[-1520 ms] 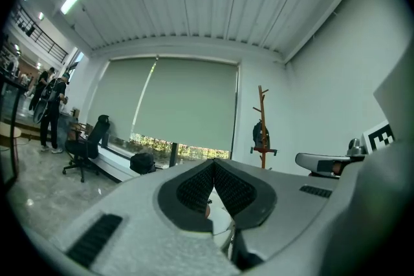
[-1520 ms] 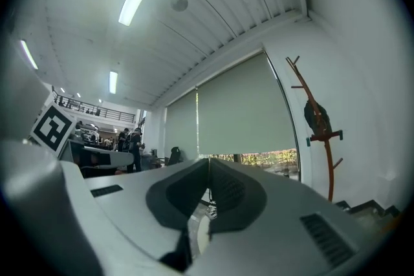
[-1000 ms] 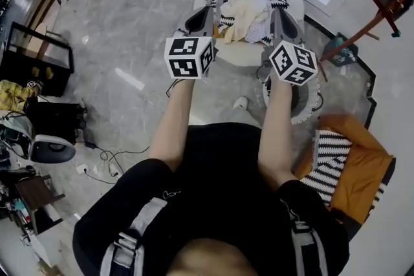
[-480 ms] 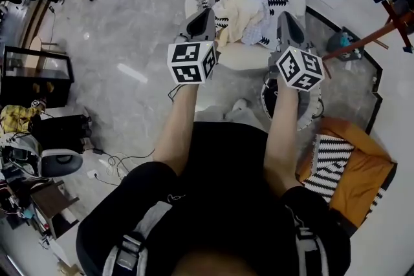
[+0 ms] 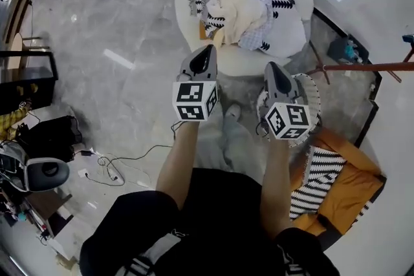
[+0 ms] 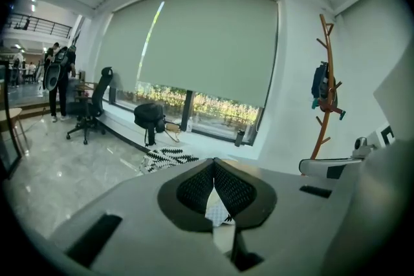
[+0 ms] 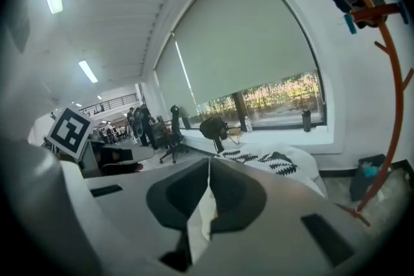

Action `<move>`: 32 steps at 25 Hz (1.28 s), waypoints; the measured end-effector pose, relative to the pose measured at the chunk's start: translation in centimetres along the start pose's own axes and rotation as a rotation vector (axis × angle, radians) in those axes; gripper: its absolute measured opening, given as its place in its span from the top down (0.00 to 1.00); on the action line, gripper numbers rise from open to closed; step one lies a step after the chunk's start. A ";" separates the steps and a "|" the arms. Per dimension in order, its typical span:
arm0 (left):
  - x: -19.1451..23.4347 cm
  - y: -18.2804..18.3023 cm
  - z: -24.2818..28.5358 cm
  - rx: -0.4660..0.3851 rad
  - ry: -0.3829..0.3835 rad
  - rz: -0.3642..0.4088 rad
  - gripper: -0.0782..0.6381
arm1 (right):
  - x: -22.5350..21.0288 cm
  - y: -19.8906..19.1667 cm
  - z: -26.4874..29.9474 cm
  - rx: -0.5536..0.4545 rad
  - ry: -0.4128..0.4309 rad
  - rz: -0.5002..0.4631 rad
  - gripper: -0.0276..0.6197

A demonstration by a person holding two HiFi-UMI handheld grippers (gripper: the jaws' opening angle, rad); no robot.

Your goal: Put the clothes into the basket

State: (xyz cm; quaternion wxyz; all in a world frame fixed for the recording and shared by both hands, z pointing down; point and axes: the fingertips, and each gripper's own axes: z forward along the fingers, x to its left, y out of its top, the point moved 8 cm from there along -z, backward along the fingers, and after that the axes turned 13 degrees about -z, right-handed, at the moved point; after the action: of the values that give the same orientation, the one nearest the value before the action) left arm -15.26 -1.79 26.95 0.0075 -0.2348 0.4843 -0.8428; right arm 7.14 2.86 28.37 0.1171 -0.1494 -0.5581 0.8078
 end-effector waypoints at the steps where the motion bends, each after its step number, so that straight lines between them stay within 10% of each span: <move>1: 0.7 -0.9 1.4 0.016 -0.001 -0.007 0.89 | -0.1 -1.0 1.2 0.021 0.012 -0.007 0.94; 11: 9.1 -9.9 11.4 0.141 -0.019 -0.007 0.89 | 0.1 -11.6 12.8 0.148 0.091 -0.042 0.94; 28: 18.1 -15.8 28.2 0.316 -0.072 -0.022 0.89 | -6.7 -19.5 27.1 0.288 -0.029 -0.047 0.93; 32: 19.0 -16.4 32.5 0.372 -0.104 0.006 0.75 | -9.4 -19.9 30.3 0.318 -0.045 -0.038 0.73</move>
State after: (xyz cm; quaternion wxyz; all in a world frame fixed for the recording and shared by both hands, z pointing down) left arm -15.49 -24.08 61.46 0.0784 -0.2712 0.3196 -0.9045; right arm 5.04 -19.85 58.11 0.1421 -0.1001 -0.4284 0.8867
